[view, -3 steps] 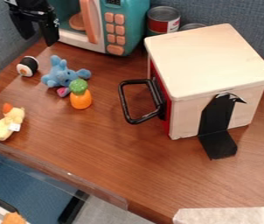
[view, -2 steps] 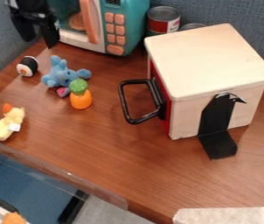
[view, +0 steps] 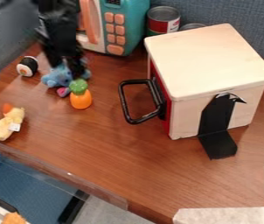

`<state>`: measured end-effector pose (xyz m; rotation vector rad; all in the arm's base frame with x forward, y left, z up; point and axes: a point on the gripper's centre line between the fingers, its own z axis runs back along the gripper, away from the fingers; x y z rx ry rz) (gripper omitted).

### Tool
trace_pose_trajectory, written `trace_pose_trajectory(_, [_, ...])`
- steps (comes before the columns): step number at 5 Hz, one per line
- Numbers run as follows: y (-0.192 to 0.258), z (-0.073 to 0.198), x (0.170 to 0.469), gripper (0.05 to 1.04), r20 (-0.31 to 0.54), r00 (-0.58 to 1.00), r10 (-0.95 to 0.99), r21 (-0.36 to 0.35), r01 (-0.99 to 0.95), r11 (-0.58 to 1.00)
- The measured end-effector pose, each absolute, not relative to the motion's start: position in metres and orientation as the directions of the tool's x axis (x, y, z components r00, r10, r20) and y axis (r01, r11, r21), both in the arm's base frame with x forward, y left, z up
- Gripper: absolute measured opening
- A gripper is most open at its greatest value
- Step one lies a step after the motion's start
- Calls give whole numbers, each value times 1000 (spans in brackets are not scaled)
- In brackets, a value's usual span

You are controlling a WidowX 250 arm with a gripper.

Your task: Put the pineapple onto the drawer box

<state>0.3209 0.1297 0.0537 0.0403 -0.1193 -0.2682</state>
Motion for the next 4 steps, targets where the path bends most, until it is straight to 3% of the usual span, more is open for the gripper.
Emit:
trace_pose_trajectory(2, [104, 25, 322, 1000, 40, 950, -309, 85, 305, 949])
trace_pose_trajectory(3, [108, 22, 324, 946, 39, 953, -301, 110, 295, 949])
trace_pose_trajectory(4, [112, 20, 318, 658, 29, 955, -295, 92, 291, 952])
